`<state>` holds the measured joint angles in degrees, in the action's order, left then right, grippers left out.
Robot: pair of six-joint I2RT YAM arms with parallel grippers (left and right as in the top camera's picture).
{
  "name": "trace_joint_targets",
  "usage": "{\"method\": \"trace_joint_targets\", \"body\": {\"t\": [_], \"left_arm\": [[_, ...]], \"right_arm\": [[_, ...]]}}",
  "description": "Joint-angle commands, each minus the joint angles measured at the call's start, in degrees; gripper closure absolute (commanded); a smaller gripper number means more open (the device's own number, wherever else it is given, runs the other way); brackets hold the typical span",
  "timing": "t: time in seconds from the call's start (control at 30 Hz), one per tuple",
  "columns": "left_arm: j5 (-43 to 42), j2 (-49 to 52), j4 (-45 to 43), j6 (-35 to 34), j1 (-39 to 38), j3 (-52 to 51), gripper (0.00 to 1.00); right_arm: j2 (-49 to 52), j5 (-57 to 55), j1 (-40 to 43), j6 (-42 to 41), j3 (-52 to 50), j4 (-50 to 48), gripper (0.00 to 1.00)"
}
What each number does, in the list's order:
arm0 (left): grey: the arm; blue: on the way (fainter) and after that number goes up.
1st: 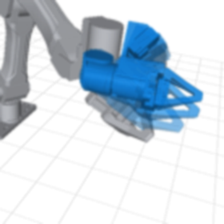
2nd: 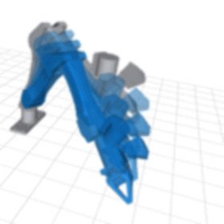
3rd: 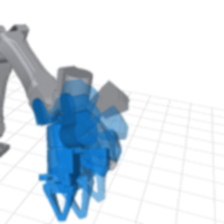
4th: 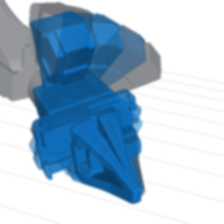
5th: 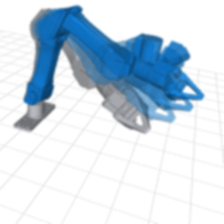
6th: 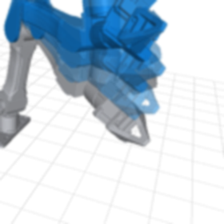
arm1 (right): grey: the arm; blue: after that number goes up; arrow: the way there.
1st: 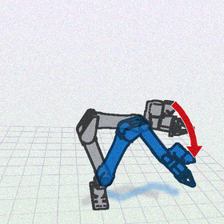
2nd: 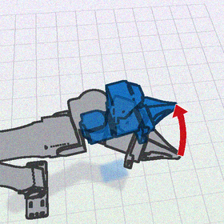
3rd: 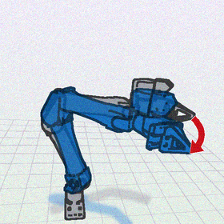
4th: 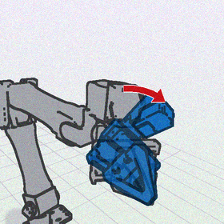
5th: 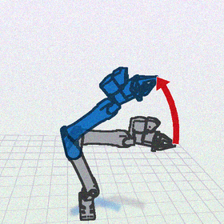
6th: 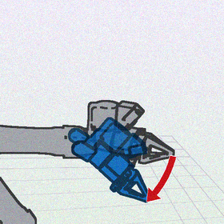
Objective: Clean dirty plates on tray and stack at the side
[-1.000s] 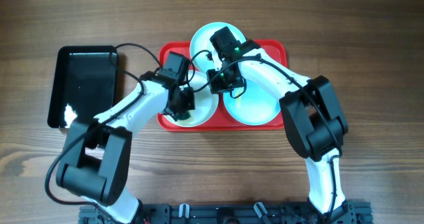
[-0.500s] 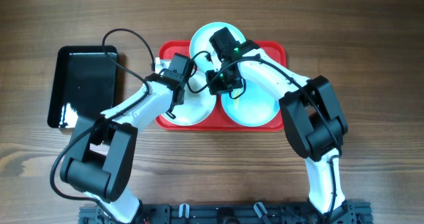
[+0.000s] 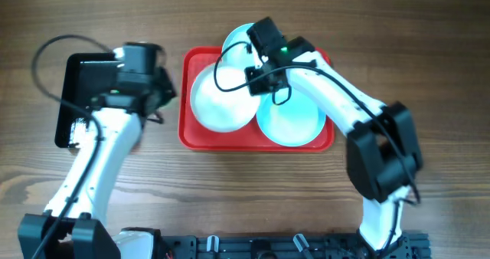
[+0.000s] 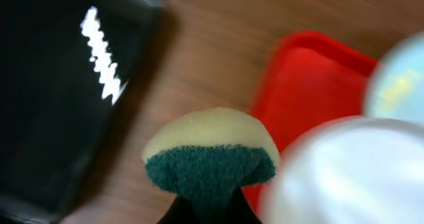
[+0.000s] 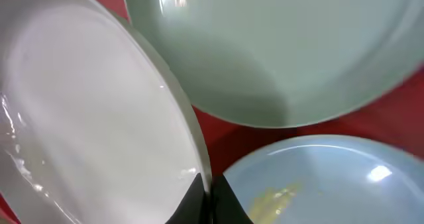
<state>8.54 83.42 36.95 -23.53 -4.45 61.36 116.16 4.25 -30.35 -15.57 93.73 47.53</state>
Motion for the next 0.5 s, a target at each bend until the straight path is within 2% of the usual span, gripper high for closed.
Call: {"method": "trace_joint_targets", "body": {"t": [0.0, 0.27, 0.33, 0.47], "left_arm": [[-1.7, -0.04, 3.78, -1.33, 7.93, 0.55, 0.96], [-1.68, -0.04, 5.29, 0.42, 15.69, 0.46, 0.96], [-1.68, -0.02, 5.35, 0.42, 16.55, 0.46, 0.96], [-1.66, 0.0, 5.14, 0.42, 17.11, -0.13, 0.96]], "right_arm": [[-7.17, -11.61, -2.01, 0.63, 1.53, -0.37, 0.96], [-10.32, -31.47, -7.87, 5.07, 1.53, -5.05, 0.96], [-10.32, -35.36, -9.64, 9.25, 1.53, -6.49, 0.96], [-10.32, -39.65, -12.81, 22.88, 1.53, -10.58, 0.96]]}}
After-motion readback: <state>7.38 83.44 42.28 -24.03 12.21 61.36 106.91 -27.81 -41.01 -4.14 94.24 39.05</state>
